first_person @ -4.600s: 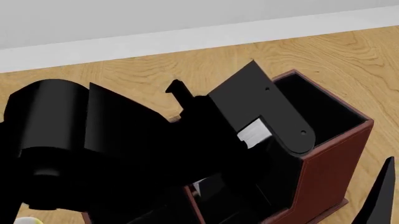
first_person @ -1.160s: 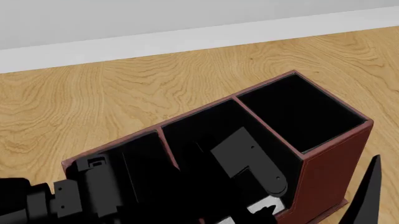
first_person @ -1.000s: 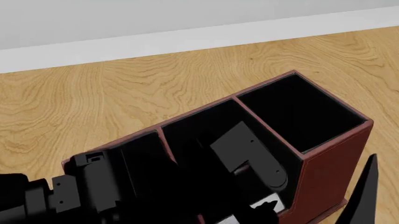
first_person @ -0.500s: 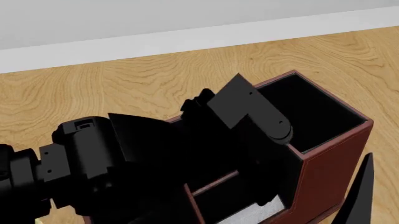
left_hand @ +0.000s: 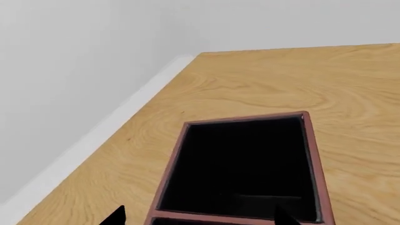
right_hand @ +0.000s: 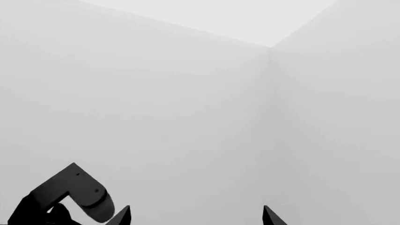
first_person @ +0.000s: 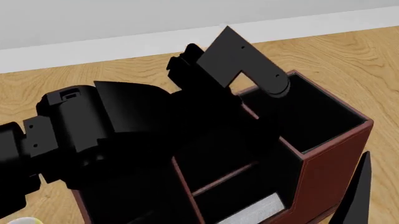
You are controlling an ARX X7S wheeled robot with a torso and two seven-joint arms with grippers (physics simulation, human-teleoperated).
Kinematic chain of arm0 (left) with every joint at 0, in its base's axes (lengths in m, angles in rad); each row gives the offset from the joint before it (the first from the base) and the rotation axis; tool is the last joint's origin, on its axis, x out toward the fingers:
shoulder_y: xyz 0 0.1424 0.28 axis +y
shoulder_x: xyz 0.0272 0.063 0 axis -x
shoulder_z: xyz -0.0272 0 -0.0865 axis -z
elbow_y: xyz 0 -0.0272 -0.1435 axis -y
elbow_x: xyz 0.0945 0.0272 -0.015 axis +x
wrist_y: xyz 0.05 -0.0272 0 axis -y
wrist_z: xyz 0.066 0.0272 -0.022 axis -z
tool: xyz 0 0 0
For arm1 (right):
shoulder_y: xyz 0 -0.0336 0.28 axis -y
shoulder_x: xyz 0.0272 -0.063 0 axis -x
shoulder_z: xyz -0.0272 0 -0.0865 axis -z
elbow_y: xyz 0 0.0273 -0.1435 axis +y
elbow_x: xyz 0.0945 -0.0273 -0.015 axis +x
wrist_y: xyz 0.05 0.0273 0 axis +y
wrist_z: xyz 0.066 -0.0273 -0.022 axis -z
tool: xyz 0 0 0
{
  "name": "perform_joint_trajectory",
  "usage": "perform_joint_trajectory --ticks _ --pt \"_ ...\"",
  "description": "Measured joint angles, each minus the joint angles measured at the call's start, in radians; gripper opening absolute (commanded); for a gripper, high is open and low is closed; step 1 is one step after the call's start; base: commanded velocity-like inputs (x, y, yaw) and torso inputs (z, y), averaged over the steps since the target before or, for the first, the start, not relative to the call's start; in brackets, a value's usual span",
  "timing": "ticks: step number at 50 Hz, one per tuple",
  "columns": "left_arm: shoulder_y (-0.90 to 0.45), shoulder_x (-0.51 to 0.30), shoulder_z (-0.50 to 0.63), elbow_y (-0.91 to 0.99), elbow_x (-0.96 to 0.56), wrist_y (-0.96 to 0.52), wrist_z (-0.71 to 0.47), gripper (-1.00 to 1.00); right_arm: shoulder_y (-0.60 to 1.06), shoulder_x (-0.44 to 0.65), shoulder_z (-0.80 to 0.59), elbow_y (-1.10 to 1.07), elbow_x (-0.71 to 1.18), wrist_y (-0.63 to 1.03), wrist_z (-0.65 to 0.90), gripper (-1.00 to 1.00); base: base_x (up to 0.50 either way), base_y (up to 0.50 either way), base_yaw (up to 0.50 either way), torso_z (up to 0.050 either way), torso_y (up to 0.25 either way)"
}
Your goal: Pick up the book and place it in the back compartment of the caddy.
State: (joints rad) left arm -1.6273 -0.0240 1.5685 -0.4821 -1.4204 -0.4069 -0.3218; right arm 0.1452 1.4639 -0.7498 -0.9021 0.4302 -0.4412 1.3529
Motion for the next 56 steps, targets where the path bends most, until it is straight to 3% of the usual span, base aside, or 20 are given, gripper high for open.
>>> perform_joint_trajectory --ticks 56 --pt "-0.03 -0.311 -0.054 0.476 0.066 0.083 -0.323 1.0 -0.014 -0.008 0.014 0.008 -0.004 -0.01 -0.009 1.0 0.0 0.0 0.0 0.0 0.0"
